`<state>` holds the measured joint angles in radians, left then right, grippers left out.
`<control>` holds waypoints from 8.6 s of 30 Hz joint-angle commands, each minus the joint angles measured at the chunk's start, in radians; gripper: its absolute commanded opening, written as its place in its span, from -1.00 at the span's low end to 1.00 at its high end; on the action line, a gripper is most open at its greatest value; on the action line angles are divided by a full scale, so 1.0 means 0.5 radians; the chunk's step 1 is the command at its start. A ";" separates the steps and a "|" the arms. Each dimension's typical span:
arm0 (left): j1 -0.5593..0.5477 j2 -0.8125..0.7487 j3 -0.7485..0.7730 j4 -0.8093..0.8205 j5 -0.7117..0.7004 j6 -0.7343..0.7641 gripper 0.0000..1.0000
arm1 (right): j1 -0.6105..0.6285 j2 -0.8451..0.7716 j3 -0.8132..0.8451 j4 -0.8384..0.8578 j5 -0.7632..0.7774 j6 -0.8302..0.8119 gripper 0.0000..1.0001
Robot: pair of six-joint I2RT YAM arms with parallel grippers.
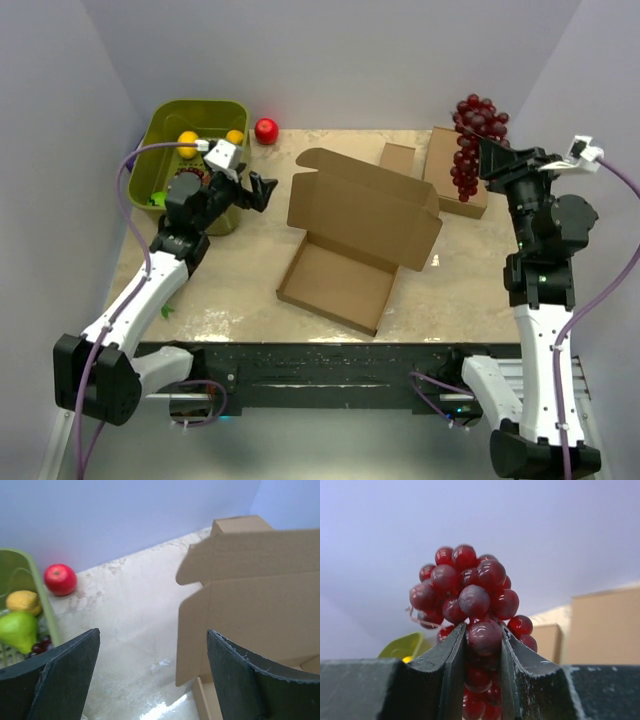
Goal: Fold the paper box
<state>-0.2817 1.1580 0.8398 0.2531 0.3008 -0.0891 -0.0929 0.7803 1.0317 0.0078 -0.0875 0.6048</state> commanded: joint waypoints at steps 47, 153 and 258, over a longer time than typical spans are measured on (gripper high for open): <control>0.122 -0.319 -0.035 -0.077 -0.479 0.169 0.89 | 1.701 1.259 -0.438 -0.175 -0.024 -0.602 -1.00; 0.309 1.099 0.572 0.328 1.077 -0.208 -1.00 | 0.339 0.894 -0.069 -0.099 -0.300 -0.670 0.98; -1.056 1.151 -0.649 1.378 -1.531 -0.699 -1.00 | 1.539 0.863 -1.140 0.911 1.642 -0.075 -0.58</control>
<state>-0.7391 1.6665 0.5846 1.1759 -0.5610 -0.3481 0.6464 1.1904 0.5053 0.6697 0.7563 0.4671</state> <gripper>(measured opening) 0.024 0.201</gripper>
